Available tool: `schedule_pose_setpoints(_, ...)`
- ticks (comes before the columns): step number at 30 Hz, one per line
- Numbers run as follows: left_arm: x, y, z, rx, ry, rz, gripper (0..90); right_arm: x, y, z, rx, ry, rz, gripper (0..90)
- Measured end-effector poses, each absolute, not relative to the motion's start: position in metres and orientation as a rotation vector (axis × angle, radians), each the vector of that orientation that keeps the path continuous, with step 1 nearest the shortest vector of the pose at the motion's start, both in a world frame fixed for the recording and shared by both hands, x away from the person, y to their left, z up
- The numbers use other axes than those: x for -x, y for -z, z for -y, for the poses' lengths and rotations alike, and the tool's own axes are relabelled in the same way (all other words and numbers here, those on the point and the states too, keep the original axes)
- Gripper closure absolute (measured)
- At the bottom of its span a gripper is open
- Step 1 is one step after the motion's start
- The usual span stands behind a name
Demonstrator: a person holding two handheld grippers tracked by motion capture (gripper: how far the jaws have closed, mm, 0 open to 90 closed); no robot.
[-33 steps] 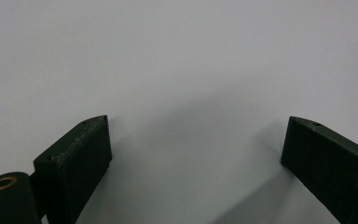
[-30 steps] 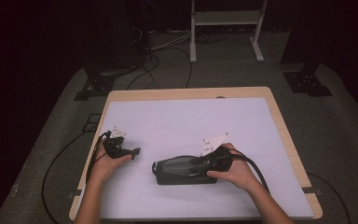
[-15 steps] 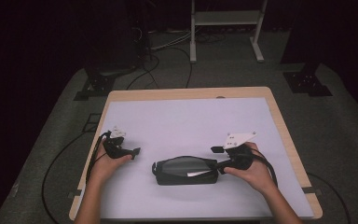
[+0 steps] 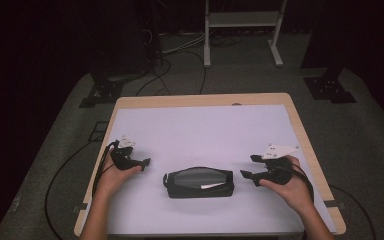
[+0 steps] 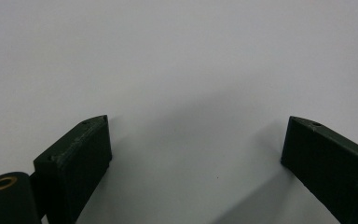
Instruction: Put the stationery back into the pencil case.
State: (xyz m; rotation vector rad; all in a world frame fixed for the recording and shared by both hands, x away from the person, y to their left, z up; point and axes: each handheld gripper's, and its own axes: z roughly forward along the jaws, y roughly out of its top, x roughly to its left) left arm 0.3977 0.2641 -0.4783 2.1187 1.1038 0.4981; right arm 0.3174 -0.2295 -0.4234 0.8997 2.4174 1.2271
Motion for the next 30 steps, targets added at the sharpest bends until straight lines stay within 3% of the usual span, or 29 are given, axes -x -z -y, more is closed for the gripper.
schedule_pose_setpoints(12,-0.398,0.478,-0.264,-2.118,-0.498,-1.103,7.3,-0.314,0.447,0.262,-1.075,-1.037,-2.339,29.1)
schedule_pose_setpoints(30,-0.398,0.478,-0.264,-2.12,-0.502,-1.103,7.3,-0.314,0.471,0.273,-1.17,-0.871,-2.35,27.4)
